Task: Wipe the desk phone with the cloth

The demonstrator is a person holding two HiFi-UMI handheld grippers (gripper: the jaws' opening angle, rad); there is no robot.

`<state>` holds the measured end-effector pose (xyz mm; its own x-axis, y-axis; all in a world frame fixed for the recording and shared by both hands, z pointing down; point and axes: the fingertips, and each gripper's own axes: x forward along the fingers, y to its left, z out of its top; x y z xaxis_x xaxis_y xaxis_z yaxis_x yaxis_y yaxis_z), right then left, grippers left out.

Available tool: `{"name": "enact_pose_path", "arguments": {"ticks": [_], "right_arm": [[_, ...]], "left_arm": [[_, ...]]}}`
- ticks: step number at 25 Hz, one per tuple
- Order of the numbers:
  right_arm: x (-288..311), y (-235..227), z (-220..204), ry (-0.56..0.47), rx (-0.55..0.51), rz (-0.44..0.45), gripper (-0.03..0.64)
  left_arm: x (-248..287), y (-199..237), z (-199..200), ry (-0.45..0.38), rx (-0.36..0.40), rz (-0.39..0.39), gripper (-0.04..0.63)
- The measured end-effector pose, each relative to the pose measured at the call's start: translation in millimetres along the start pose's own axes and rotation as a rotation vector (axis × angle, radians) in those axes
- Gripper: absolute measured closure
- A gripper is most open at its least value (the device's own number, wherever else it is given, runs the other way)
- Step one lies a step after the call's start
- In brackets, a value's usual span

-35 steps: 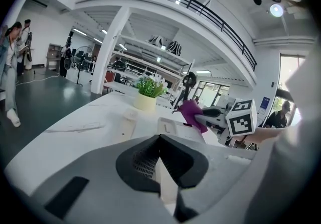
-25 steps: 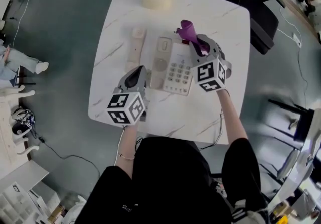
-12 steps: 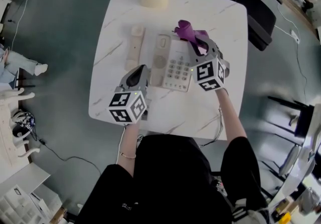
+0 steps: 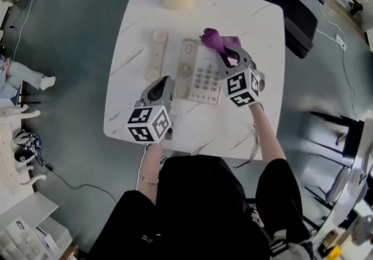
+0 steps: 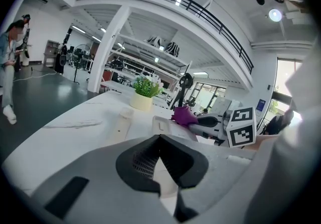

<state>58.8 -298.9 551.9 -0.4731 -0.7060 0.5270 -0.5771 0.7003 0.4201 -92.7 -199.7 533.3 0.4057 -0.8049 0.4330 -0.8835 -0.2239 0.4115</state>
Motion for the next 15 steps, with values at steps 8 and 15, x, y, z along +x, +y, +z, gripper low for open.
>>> {"name": "enact_pose_path", "arguments": {"ticks": [8,15], "right_arm": [[-5.1,11.8,-6.3,0.021,0.003,0.036,0.580],[-10.1,21.5,-7.7,0.032,-0.005,0.074,0.580]], "left_arm": [[-6.5,-2.4,-3.7,0.000,0.000,0.001,0.598],[-10.9,-4.5,-6.1,-0.001,-0.002,0.003,0.598]]}}
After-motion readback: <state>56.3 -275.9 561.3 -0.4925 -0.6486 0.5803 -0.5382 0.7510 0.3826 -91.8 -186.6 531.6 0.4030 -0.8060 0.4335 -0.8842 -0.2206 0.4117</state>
